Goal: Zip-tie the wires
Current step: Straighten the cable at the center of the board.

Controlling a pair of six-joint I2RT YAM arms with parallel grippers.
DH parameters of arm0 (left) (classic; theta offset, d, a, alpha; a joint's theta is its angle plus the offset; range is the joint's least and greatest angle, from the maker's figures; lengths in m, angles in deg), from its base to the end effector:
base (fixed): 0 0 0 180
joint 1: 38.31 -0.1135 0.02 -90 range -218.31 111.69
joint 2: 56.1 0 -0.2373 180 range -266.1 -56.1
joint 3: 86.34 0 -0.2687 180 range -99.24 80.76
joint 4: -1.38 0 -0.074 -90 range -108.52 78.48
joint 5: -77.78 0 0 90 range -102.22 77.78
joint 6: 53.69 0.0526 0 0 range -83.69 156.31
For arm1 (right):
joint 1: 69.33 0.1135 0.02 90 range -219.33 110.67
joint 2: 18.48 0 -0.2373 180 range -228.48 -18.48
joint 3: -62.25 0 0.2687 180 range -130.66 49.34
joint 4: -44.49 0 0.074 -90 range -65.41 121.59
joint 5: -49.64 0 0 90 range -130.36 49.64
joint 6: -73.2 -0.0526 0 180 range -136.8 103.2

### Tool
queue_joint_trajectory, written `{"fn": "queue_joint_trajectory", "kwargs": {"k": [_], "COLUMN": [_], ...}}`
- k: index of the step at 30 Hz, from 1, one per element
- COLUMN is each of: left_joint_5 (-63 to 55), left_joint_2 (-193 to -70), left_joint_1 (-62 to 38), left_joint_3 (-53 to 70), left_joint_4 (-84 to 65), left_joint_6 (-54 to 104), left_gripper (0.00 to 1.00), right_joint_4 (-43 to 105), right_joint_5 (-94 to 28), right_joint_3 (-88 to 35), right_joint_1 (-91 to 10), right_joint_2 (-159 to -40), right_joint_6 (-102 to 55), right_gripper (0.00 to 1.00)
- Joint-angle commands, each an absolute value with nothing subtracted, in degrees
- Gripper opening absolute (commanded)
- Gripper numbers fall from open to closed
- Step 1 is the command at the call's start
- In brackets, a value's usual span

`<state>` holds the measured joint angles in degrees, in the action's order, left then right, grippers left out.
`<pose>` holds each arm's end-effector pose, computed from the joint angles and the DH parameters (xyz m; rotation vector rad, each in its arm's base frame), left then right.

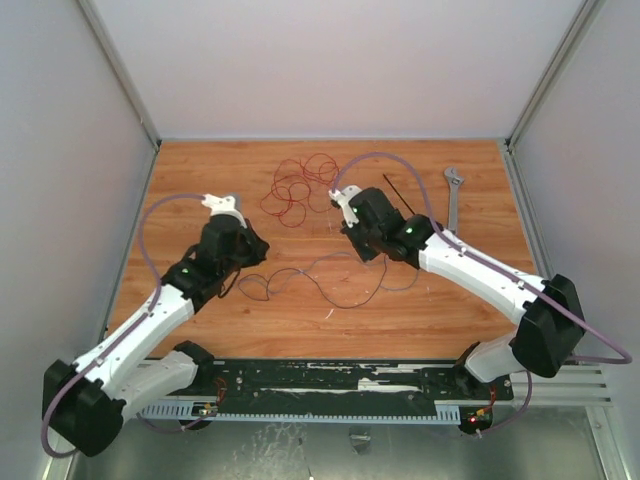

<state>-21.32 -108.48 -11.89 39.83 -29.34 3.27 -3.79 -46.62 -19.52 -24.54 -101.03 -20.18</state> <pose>0.2308 -0.1054 0.2467 -0.2197 2.0971 -0.4664 0.2458 0.2359 0.2497 -0.8145 2.2955 0.2494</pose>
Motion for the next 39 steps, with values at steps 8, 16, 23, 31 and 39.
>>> {"fn": "queue_joint_trajectory", "kwargs": {"k": [8, 16, 23, 31, 39], "left_joint_5": [-30.5, -25.8, -25.2, -26.7, -28.4], "left_joint_2": [-122.5, -130.6, -133.3, -133.2, -129.3], "left_joint_1": [-3.0, -2.4, -2.4, -2.5, -4.1], "left_joint_3": [48.7, 50.8, 52.2, 53.1, 53.1], "left_joint_4": [-13.5, -6.2, -4.2, -5.0, -7.9], "left_joint_6": [-2.2, -3.3, -3.5, -2.7, -2.7], "left_gripper": [0.00, 0.27, 0.46, 0.58, 0.77], "right_joint_4": [-12.3, -14.5, -13.9, -12.5, -11.0], "right_joint_5": [-64.5, -69.0, -67.6, -68.9, -68.6], "right_joint_3": [-11.8, -10.3, -9.8, -8.9, -9.5], "right_joint_1": [-24.3, -25.3, -25.8, -27.5, -30.3], "right_joint_2": [-100.2, -101.6, -103.4, -107.0, -107.1], "right_joint_6": [-27.4, -28.8, -28.4, -27.6, -25.5], "right_gripper": [0.00, 0.00, 0.00, 0.00, 0.00]}}
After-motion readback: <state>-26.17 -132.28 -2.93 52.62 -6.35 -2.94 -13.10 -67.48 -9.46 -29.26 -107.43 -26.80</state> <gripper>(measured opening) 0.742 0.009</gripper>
